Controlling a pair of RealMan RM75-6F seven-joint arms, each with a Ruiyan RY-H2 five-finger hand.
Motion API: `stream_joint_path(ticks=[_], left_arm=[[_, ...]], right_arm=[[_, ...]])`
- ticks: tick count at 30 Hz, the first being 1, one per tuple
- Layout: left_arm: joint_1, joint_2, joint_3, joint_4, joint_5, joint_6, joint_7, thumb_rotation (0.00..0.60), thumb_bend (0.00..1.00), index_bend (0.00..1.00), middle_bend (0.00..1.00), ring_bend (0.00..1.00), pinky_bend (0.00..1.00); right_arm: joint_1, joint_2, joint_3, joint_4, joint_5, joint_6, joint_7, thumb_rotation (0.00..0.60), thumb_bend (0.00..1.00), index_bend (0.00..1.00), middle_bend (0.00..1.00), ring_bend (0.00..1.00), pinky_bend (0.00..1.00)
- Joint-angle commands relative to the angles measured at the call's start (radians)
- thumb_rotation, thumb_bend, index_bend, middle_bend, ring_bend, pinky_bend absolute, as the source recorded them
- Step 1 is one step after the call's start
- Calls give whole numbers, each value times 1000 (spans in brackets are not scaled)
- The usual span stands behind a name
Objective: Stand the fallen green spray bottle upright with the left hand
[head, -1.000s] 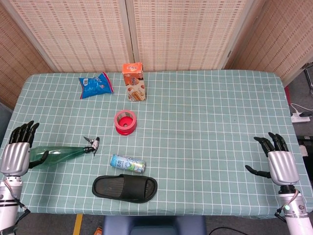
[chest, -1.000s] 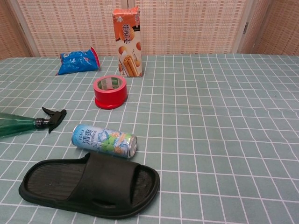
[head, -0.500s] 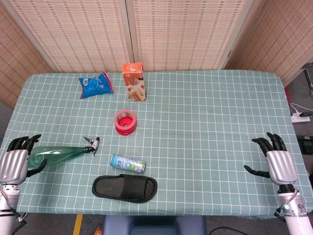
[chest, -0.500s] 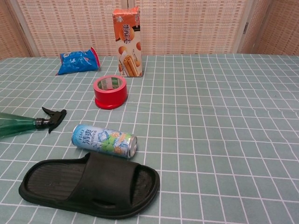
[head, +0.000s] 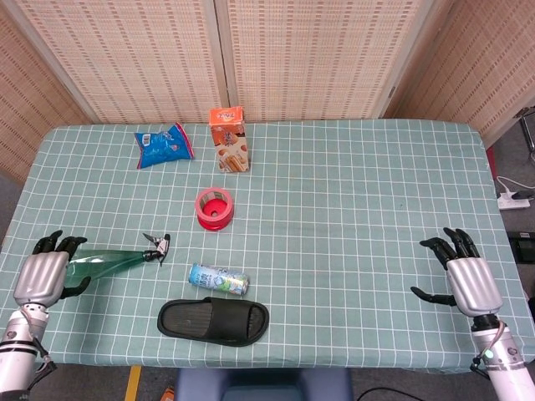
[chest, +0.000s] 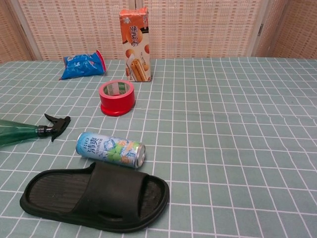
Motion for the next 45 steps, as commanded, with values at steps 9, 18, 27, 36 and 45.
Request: stream_joint_path(ticks=[9, 18, 27, 36, 45], left_arm=[[-167, -116, -43, 1, -349, -18, 188, 600, 283, 143, 116, 0, 62], [-219, -173, -60, 61, -449, -23, 173, 600, 316, 66, 215, 46, 66], [-251, -214, -49, 129, -480, -47, 158, 600, 316, 80, 226, 59, 71], [-277, -219, -56, 132, -486, -47, 141, 600, 314, 81, 229, 62, 72], [-265, -246, -50, 137, -404, -30, 61, 600, 316, 160, 287, 127, 103]], right_arm=[[5, 6, -2, -7, 14, -12, 3, 600, 0, 260, 227, 64, 64], [5, 13, -4, -13, 20, -16, 27, 600, 0, 263, 227, 64, 64], [7, 14, -3, -14, 26, -19, 29, 600, 0, 267, 227, 64, 64], [8, 14, -2, -21, 37, -24, 18, 600, 0, 271, 227, 64, 64], [6, 13, 2, -23, 42, -19, 41, 600, 0, 287, 227, 65, 64]])
